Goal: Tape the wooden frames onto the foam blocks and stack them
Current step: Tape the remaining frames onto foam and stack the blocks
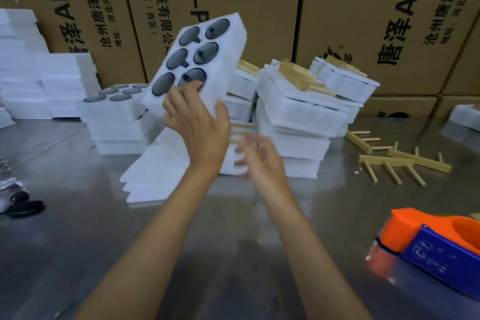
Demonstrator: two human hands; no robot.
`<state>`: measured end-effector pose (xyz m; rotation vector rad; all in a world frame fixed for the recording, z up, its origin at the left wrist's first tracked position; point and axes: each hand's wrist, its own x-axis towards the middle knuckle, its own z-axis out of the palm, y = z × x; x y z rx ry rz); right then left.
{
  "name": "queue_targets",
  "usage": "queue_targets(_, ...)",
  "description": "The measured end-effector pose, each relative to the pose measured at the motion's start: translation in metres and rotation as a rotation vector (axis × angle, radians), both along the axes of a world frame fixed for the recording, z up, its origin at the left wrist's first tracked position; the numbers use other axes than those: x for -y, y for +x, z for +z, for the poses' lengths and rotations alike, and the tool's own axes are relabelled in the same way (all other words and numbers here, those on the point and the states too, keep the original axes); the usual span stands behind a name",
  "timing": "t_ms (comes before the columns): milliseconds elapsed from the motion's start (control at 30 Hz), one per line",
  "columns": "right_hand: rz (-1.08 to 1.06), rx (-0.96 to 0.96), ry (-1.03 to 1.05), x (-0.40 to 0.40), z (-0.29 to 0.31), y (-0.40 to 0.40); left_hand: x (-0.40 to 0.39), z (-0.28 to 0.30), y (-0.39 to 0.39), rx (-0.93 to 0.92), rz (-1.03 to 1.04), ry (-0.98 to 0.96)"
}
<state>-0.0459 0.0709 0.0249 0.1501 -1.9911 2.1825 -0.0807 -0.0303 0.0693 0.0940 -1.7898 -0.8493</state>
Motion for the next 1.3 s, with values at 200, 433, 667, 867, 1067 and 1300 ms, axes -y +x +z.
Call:
queue_targets(200, -0.043, -0.096, -0.123, -0.032, 0.097, 0.017, -0.064, -0.032, 0.075, -0.036, -0.186, -0.057)
queue_targets(433, -0.39, -0.181, -0.221, -0.094, 0.068, 0.072, -0.058, -0.051, 0.107, -0.101, -0.55, 0.025)
queue_targets(667, -0.229, 0.101, -0.024, -0.118, 0.01, 0.109, -0.026, -0.049, 0.091, 0.592, -1.006, 0.586)
queue_targets(867, -0.122, 0.437, 0.122, -0.108, -0.031, 0.092, -0.021, -0.1, 0.088, 0.739, -0.955, 0.417)
queue_targets(1067, -0.181, 0.443, 0.185, -0.118, -0.059, 0.072, -0.03, -0.107, 0.081, 0.867, -0.976, 0.457)
queue_targets(1300, -0.144, 0.427, -0.247, -0.124, -0.074, 0.067, -0.005, -0.1, 0.047, 0.55, -0.489, 0.397)
